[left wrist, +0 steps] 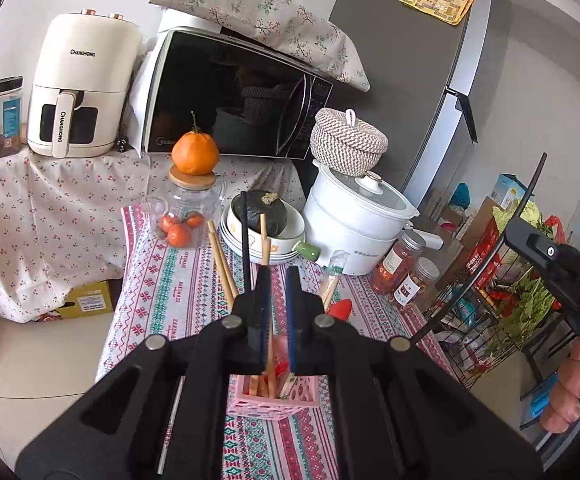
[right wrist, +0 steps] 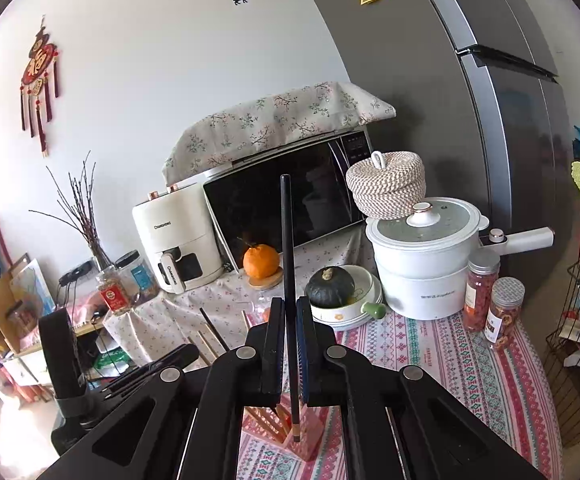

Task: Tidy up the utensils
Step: 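Insert both held chopsticks into the pink basket and open both tools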

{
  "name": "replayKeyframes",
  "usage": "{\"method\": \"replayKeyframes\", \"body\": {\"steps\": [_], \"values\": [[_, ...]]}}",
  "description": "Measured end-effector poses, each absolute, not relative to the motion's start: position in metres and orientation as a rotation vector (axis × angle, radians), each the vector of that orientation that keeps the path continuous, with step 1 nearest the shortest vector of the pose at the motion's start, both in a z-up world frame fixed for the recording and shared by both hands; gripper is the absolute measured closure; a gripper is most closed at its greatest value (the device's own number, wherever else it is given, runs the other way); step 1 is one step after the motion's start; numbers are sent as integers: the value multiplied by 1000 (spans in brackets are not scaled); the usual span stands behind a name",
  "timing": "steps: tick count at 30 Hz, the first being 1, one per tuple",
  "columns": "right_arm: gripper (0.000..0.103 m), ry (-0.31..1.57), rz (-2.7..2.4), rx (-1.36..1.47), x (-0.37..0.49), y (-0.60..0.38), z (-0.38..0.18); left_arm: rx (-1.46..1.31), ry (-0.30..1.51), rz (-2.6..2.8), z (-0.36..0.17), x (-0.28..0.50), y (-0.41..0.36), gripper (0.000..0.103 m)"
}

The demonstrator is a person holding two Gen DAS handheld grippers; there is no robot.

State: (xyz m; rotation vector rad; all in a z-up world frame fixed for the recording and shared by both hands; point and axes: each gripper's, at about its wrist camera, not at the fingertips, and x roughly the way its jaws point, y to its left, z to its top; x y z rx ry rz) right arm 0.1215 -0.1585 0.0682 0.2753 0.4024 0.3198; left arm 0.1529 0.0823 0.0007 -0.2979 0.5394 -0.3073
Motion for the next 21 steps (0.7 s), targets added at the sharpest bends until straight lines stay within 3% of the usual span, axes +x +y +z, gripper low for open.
{"method": "replayKeyframes", "body": {"steps": [2, 4, 6, 8, 12, 21], "values": [[97, 406, 334, 270, 125, -149, 68, -338, 561, -361, 0, 152, 86, 87], [97, 412, 342, 267, 128, -140, 66, -396, 594, -412, -3, 152, 91, 54], [97, 418, 347, 262, 131, -133, 64, -444, 608, -431, -5, 149, 96, 32], [97, 424, 348, 260, 133, -128, 62, -468, 614, -436, -5, 146, 100, 27], [97, 436, 341, 257, 139, -122, 57, -477, 624, -409, -5, 139, 107, 1], [97, 473, 316, 245, 156, -113, 42, -500, 657, -367, -12, 132, 124, 1]]}}
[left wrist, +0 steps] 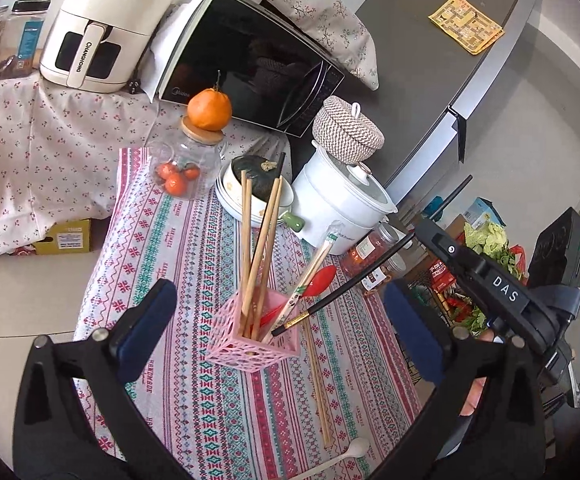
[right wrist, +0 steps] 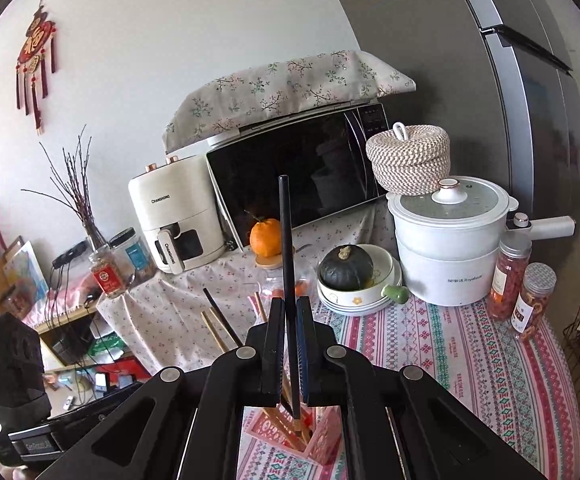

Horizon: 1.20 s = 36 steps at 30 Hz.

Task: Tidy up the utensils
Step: 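Insert both held chopsticks into the pink basket and open both tools, then grasp the last wooden chopsticks with the left tool while the right tool approaches the white spoon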

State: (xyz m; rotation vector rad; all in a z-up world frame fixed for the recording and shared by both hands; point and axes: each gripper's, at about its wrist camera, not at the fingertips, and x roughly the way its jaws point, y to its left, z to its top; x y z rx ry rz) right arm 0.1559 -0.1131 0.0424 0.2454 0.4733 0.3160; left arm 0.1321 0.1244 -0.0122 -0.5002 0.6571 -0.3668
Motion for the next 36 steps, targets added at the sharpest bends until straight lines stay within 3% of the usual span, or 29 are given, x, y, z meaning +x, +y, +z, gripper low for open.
{"method": "replayKeyframes", "body": {"steps": [8, 12, 13, 19, 21, 36], "values": [[93, 540, 326, 252, 170, -107, 23, -495, 666, -327, -16, 126, 131, 1], [33, 560, 350, 297, 169, -113, 20, -487, 712, -338, -21, 127, 129, 0], [26, 553, 354, 316, 166, -117, 21, -489, 719, -342, -22, 127, 128, 0], [5, 587, 298, 333, 157, -139, 21, -479, 776, -360, -28, 125, 119, 0], [0, 612, 267, 334, 155, -148, 17, -466, 788, -365, -29, 122, 114, 0], [0, 918, 178, 109, 115, -189, -42, -278, 1031, -318, -73, 102, 48, 0]]}}
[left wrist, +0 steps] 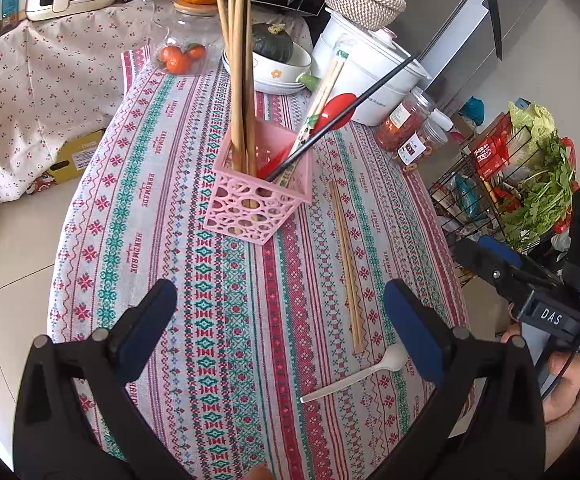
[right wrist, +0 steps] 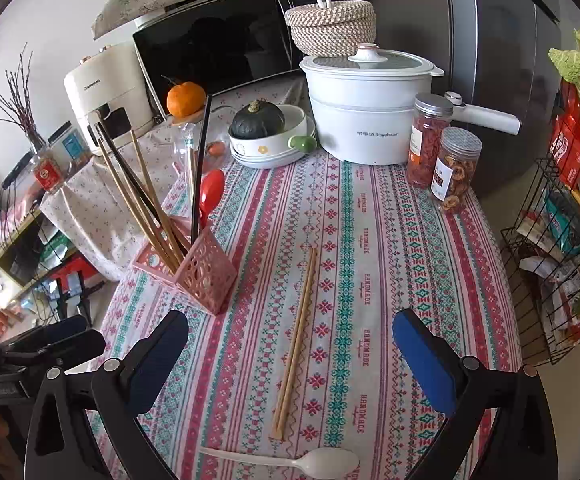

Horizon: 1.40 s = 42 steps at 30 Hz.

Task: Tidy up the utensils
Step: 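Grasp the last wooden chopsticks with the left tool while the right tool approaches the white spoon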

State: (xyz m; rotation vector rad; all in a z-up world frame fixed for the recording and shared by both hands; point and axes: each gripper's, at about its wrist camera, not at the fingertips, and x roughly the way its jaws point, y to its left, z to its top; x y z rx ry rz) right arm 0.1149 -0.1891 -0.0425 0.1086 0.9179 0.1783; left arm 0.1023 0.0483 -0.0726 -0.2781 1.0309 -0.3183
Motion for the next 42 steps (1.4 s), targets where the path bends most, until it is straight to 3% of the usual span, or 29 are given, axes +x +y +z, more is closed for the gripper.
{"method": "replayKeyframes", "body": {"steps": [11, 21, 25, 26, 31, 33, 39, 41, 42], "values": [[0, 1138, 76, 45, 91, -239, -92, -20, 1053, -179, -91, 104, -13, 0], [0, 1181, 51, -1, 86, -281, -107, 164, 1073, -148, -116, 128, -90, 1], [0, 1172, 35, -31, 87, -295, -109, 112, 1086, -163, -130, 156, -103, 2], [0, 1170, 31, -43, 88, -299, -111, 91, 1087, -171, -132, 164, -106, 4], [0, 1180, 24, -62, 89, -311, -118, 46, 1109, -209, -144, 192, -124, 38], [0, 1187, 25, -56, 89, -315, -121, 50, 1122, -203, -150, 200, -130, 47], [0, 1199, 24, -33, 90, -323, -125, 90, 1142, -180, -160, 213, -142, 49], [0, 1205, 26, -29, 89, -322, -126, 98, 1148, -188, -159, 213, -142, 59], [0, 1208, 28, -27, 89, -322, -126, 108, 1148, -195, -158, 212, -142, 77]]}}
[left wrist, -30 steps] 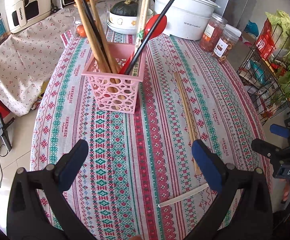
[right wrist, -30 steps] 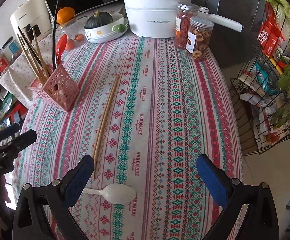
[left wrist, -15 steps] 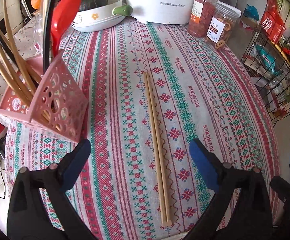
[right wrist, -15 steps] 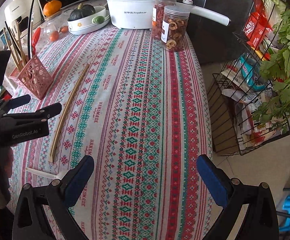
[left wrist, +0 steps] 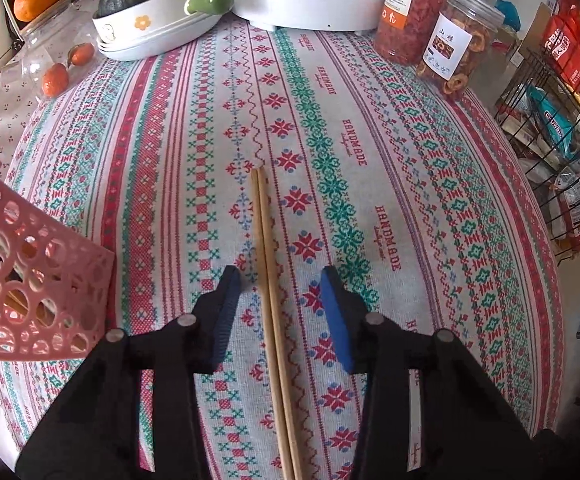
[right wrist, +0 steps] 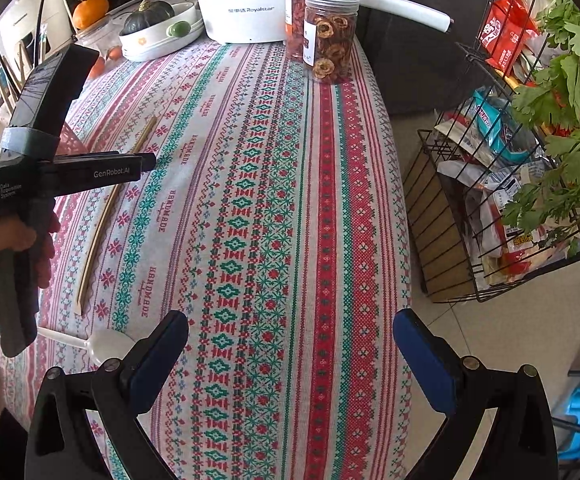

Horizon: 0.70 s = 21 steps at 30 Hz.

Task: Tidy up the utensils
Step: 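Grasp the last wooden chopsticks with the left tool while the right tool approaches the white spoon, then carry the wooden chopsticks into the basket with the left tool while the right tool grasps the white spoon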

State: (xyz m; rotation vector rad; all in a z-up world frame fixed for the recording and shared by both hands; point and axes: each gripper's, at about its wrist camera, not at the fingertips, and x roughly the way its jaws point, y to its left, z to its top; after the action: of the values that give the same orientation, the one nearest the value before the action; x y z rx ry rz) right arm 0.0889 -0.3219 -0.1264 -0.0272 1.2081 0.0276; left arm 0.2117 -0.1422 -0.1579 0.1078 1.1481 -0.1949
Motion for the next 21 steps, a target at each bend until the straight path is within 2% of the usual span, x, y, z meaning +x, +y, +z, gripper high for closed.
{"method": "replayKeyframes", "body": {"steps": [1, 2, 7, 21], "values": [[0, 1212, 29, -25, 88, -321, -128, 119, 1151, -204, -157, 212, -143, 91], [0, 1217, 32, -22, 88, -320, -129, 122, 1154, -218, -157, 209, -141, 93], [0, 1242, 41, 8, 86, -315, -132, 149, 1133, -279, -148, 183, -128, 93], [0, 1376, 78, 211, 63, -252, -136, 111, 1015, -436, -77, 97, -39, 93]]}}
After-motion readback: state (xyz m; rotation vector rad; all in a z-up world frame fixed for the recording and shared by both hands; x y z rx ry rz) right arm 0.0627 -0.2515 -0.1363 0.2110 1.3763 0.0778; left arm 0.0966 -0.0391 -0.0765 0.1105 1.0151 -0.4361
